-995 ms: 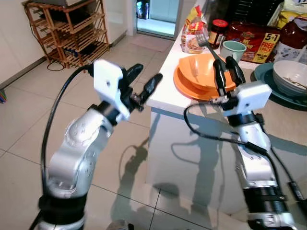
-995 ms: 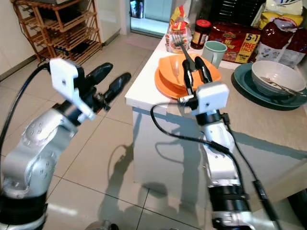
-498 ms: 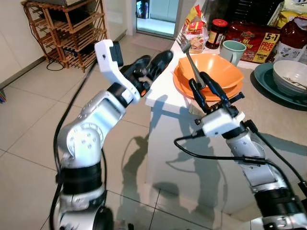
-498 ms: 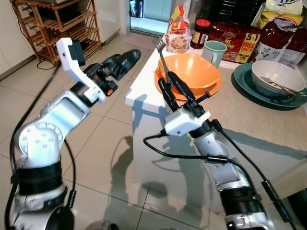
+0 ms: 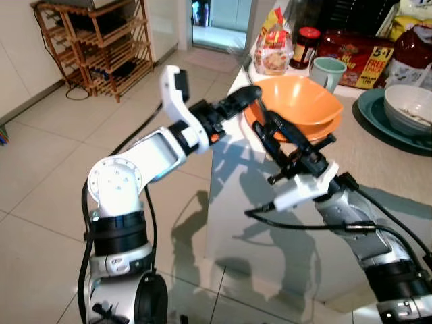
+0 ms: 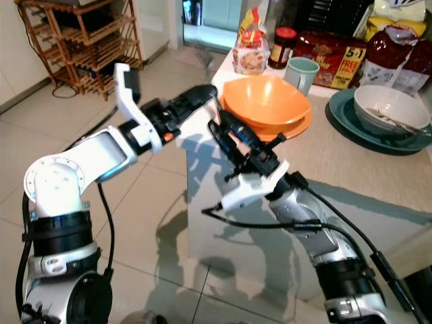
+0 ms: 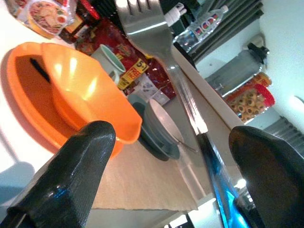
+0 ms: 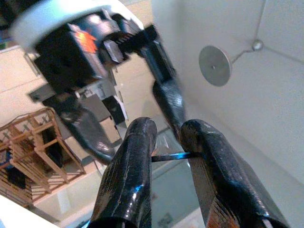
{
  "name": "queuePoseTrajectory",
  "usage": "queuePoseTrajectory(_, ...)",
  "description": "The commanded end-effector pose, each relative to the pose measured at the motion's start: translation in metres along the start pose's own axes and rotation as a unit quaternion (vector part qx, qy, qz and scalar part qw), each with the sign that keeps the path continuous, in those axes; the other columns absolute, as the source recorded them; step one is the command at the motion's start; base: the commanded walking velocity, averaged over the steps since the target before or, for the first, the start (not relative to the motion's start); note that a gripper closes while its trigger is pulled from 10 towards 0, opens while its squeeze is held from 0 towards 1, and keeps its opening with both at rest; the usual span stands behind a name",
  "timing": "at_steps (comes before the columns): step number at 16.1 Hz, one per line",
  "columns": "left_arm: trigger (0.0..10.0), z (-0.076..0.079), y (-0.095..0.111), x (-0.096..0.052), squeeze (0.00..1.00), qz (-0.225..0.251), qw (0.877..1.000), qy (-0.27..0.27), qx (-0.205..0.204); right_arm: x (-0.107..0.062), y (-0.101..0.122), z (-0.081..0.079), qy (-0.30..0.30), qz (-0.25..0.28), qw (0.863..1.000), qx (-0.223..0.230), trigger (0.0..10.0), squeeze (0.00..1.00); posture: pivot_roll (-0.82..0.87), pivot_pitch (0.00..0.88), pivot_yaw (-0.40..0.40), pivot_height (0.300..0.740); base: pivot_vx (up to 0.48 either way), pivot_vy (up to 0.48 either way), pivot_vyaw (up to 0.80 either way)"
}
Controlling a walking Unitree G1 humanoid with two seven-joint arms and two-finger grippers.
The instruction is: Setting the table
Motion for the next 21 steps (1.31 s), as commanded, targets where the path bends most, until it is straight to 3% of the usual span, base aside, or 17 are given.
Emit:
queuePoseTrajectory(1,10.0,0.006,0.002,0.004,0.0,-0.006,1.0,-0.012,-0.004,0.003,0.004,0.003,0.007,0.019,1.0,-0.014,0.0,0.0,0.18,0.0,-0.011,0.74,0.0,0.0,0.0)
queuePoseTrajectory(6,10.0,0.008,0.012,0.006,0.0,-0.003,1.0,-0.018,-0.022,-0.004,-0.001,-0.001,0.033,0.015,0.999,-0.023,0.0,0.0,0.18,0.0,-0.007,0.74,0.0,0.0,0.0)
queuePoseTrajectory(12,10.0,0.003,0.002,0.005,0.0,-0.034,0.999,-0.001,-0.017,-0.004,-0.001,-0.002,0.038,0.02,0.999,-0.03,0.0,0.0,0.18,0.0,-0.006,0.74,0.0,0.0,0.0)
queuePoseTrajectory(16,10.0,0.005,0.007,0.008,0.0,-0.026,0.999,-0.006,-0.031,-0.006,0.0,-0.006,0.052,0.025,0.998,-0.027,0.0,0.0,0.18,0.0,-0.008,0.74,0.0,0.0,0.0)
queuePoseTrajectory(17,9.3,0.006,0.008,0.009,0.0,-0.026,0.999,-0.011,-0.03,-0.007,0.0,-0.008,0.055,0.025,0.998,-0.026,0.0,0.0,0.18,0.0,-0.007,0.74,0.0,0.0,0.0)
queuePoseTrajectory(18,0.8,0.008,0.007,0.009,0.0,-0.03,0.999,-0.017,-0.034,-0.007,-0.001,-0.009,0.056,0.024,0.998,-0.026,0.0,0.0,0.18,0.0,-0.007,0.74,0.0,0.0,0.0)
queuePoseTrajectory(19,0.0,0.009,0.006,0.009,0.0,-0.032,0.999,-0.02,-0.034,-0.007,0.0,-0.009,0.055,0.025,0.998,-0.026,0.0,0.0,0.18,0.0,-0.006,0.74,0.0,0.0,0.0)
queuePoseTrajectory(21,0.0,0.012,0.003,0.009,0.0,-0.035,0.998,-0.026,-0.039,-0.006,0.0,-0.01,0.059,0.026,0.998,-0.025,0.0,0.0,0.18,0.0,-0.007,0.74,0.0,0.0,0.0)
Point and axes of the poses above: a point about 5 cm out from each wrist's last joint towards the gripper, its own x axis pointing out of the wrist towards the gripper, its own y axis along the axis of the wrist's last joint, z = x × y, the point moved 5 cm from there along x, pointing out of the wrist towards the gripper, and after that the axes turned 14 degrees about x, right-handed, at the moved point
